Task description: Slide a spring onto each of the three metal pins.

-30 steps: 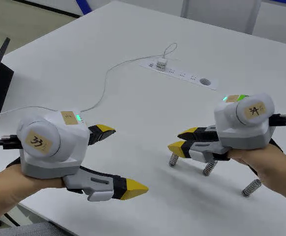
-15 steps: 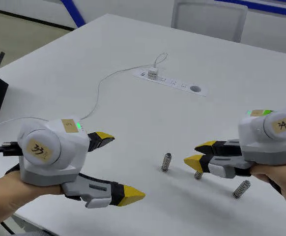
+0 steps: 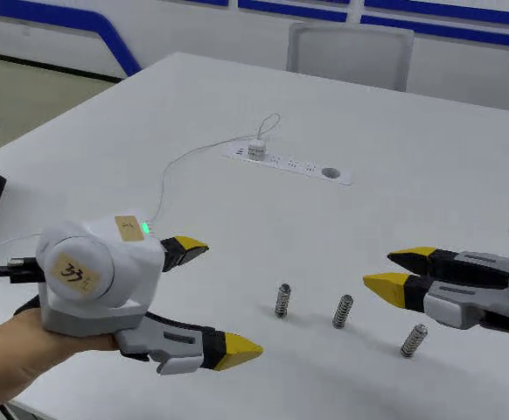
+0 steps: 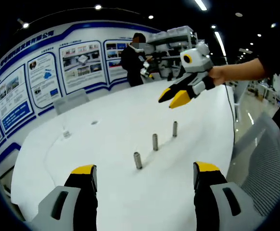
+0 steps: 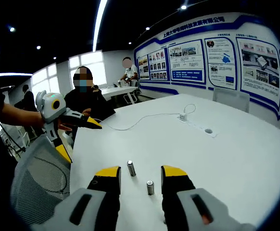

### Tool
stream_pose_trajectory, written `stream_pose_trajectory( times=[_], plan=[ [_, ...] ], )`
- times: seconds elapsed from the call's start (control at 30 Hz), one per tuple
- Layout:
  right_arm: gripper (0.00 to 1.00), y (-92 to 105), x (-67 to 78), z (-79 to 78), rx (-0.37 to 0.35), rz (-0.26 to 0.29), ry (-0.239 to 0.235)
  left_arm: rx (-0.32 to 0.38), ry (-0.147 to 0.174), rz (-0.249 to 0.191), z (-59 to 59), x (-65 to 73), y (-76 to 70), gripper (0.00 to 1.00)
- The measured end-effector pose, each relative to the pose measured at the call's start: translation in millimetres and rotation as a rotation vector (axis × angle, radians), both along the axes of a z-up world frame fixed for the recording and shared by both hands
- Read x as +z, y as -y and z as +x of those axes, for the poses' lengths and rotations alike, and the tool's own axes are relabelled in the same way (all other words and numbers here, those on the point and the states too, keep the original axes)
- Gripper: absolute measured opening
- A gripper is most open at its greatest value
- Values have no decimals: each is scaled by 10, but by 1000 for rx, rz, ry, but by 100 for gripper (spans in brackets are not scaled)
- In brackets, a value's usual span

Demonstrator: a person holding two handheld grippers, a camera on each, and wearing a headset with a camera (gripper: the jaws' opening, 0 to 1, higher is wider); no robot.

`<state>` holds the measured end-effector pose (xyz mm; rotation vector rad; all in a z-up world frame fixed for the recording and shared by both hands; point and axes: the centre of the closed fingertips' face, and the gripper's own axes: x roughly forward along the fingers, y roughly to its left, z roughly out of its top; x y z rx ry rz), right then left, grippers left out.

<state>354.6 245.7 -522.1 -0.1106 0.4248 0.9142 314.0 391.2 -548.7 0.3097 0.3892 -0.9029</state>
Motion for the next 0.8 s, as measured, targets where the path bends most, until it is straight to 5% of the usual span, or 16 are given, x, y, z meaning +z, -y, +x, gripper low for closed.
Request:
stream_pose_trajectory(
  times=[0.27, 0.67, 0.8],
  plan=[
    [42, 387, 105, -77, -33, -35, 31, -6, 1, 28, -40, -27, -15, 84],
    [51, 817, 125, -313, -86, -91, 64, 24, 46, 46, 98, 148, -141, 85],
    [53, 898, 83, -422, -65, -152, 70, 45, 24, 15, 103, 177, -203, 87]
  ],
)
